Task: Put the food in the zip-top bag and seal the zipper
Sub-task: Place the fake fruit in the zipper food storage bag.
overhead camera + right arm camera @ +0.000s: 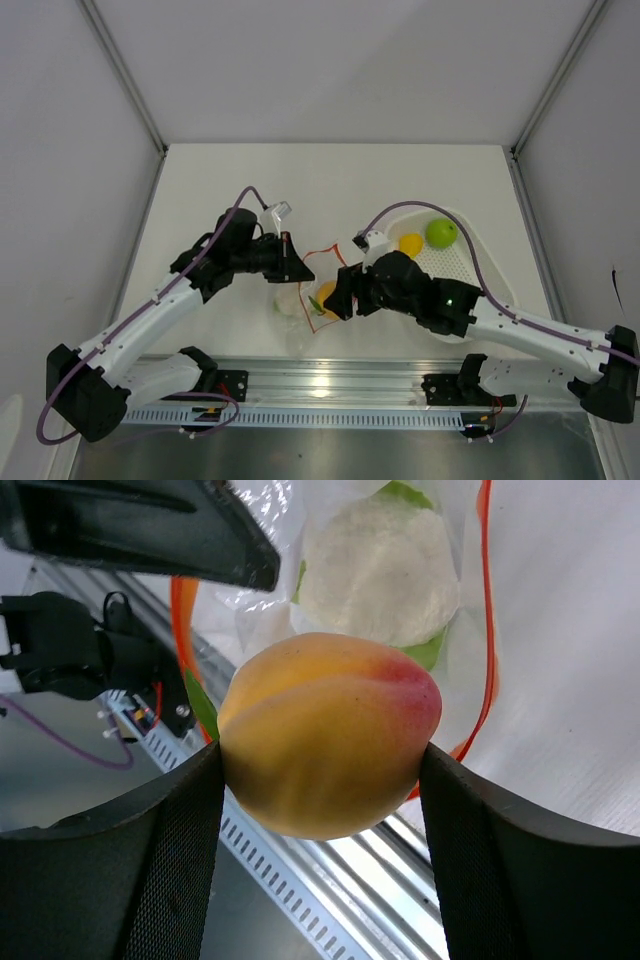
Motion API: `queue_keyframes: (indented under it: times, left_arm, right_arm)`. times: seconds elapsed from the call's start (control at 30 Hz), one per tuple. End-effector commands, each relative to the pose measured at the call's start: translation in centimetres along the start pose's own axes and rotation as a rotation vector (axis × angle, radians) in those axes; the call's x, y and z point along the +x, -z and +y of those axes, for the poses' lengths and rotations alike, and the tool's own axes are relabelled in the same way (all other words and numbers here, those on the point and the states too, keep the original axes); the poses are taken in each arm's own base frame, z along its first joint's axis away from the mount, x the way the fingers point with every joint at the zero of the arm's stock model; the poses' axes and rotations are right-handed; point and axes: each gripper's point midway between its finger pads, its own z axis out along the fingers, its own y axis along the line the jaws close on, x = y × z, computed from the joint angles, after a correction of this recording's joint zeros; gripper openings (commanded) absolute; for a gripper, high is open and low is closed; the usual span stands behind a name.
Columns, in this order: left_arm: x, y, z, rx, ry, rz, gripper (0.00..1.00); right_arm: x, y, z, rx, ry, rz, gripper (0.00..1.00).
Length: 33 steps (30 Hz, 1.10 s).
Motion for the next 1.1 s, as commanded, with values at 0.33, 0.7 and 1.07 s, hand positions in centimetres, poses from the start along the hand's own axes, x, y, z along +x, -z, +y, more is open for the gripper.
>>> queue_keyframes:
  times: [0.33,0.7,1.07]
  left_arm:
    - [-1.1,1.7,-1.7,0.031,-0.028,-0.065,0.01]
    - [-1.0,1.6,-1.6,0.036,-0.029,-0.061,0.01]
    - [-1.0,1.7,-1.8,0.041,-0.031,-0.057,0.01]
  right_arm:
    - [-4.5,-2.9,1.2,0.146,0.073,-0.102,1.0]
    - [-8.8,5.0,-6.3,0.383,-0.06,-0.304,0.99]
    - [-7.2,7.3,-20.4,0.724,-0.221,-0.317,0.97]
